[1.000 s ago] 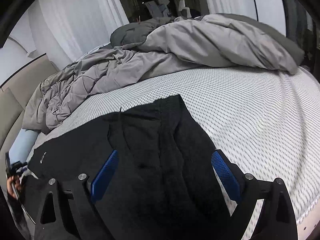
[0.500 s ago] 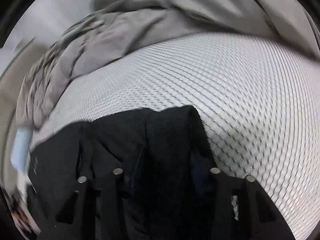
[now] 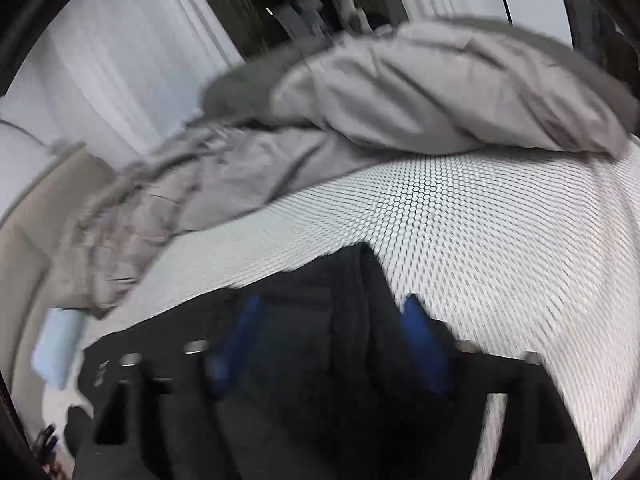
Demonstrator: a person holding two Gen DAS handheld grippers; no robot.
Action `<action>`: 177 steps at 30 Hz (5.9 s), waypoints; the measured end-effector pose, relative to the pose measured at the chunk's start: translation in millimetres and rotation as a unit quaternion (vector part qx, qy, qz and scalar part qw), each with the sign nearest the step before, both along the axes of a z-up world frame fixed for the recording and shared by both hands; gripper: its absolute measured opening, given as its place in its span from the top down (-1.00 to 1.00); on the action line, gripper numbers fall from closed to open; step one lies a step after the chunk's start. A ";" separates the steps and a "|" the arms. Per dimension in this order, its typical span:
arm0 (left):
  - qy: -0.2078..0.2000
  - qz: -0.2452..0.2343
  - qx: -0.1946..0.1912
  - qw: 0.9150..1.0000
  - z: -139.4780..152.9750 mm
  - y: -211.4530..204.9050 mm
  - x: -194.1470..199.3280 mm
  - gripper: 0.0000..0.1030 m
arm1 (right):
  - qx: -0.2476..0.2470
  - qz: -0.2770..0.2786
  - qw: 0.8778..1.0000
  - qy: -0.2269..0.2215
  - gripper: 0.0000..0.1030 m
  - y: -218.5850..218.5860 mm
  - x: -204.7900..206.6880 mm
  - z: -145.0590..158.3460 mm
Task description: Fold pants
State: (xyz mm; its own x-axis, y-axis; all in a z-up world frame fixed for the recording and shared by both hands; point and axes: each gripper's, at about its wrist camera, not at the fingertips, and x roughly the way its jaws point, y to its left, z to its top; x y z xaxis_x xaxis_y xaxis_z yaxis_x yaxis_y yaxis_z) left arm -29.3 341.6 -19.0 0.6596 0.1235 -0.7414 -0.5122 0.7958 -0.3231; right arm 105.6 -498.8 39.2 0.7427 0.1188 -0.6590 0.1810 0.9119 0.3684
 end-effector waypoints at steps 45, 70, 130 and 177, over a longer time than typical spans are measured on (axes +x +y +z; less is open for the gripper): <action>-0.064 0.004 -0.065 0.996 -18.5 11.8 -29.3 0.97 | 0.120 -0.075 0.989 -0.052 0.72 4.3 -259.8 -74.3; 0.044 -0.015 -0.042 0.998 20.5 41.8 324.6 0.66 | 0.003 -0.103 0.993 -0.057 0.34 1.1 38.8 16.3; -0.019 -0.066 -0.208 0.976 -74.6 -85.5 194.0 0.22 | 0.108 -0.029 0.994 -0.020 -0.73 74.5 -72.0 -72.2; -0.025 0.030 -0.202 0.979 -81.8 6.9 97.8 0.40 | 0.205 -0.092 0.971 0.087 0.11 14.6 -116.9 -89.5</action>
